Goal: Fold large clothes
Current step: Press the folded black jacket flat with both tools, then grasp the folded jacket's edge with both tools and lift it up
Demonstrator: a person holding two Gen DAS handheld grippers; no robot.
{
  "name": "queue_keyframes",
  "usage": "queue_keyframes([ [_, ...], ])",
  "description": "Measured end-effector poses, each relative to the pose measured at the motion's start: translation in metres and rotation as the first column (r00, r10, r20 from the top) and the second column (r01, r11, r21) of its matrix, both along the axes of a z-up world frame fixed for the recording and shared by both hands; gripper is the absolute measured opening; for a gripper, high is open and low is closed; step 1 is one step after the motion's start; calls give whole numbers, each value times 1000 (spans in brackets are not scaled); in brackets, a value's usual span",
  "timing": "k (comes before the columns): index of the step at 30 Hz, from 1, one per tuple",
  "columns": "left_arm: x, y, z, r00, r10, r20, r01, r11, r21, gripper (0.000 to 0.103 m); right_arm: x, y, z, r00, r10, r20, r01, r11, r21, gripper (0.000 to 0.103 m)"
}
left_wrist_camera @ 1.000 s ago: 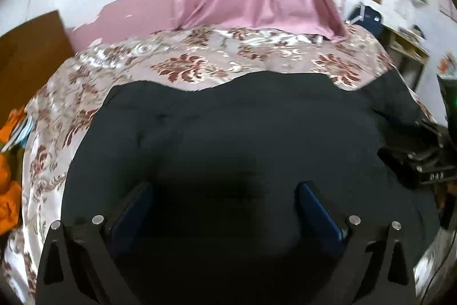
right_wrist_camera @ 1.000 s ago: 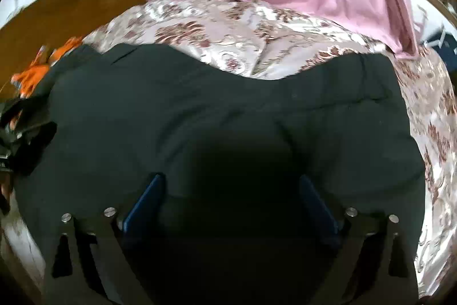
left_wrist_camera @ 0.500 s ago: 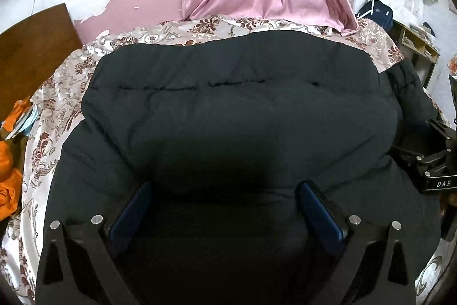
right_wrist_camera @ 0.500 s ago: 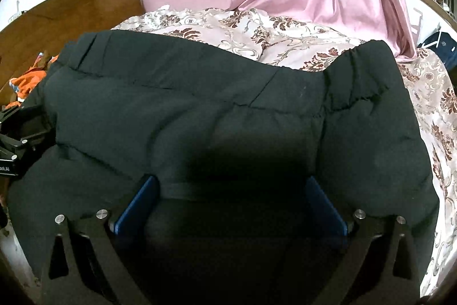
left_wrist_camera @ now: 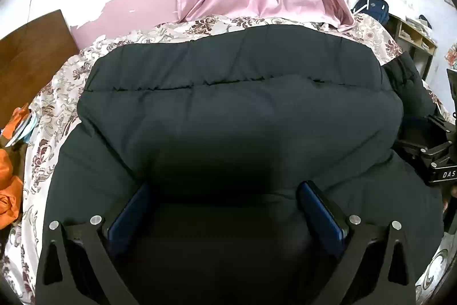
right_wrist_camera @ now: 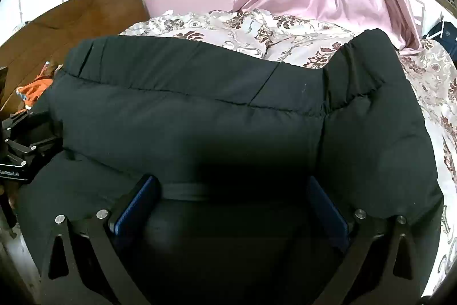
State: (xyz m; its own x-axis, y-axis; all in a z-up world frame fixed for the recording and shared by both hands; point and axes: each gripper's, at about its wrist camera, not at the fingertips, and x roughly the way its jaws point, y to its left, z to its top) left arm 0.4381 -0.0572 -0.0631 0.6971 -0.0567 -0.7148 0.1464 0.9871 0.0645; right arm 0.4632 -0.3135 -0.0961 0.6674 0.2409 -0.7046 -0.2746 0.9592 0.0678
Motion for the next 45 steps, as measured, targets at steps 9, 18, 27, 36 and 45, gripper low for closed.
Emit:
queue_keyframes([
  [9,-7,1,-3,999,-3,37,3,1000,-2,103,-2,0,0,1000,0,8,0,1000,-1,102],
  [18,-24,7,-4,996,-33,88,37,999,-39,103,-34,-12,3,995,-8,95,2,998,65,102],
  [27,3,14,18,997,-40,68,43,998,-45,103,-11,-37,33,978,-197,75,189,977,98,102],
  [36,33,19,5,995,92,38,-89,992,-91,103,21,-42,8,971,-237,-25,237,971,14,102],
  [45,24,18,2,997,69,32,-67,997,-44,103,-2,-49,5,976,-217,10,214,968,129,102],
])
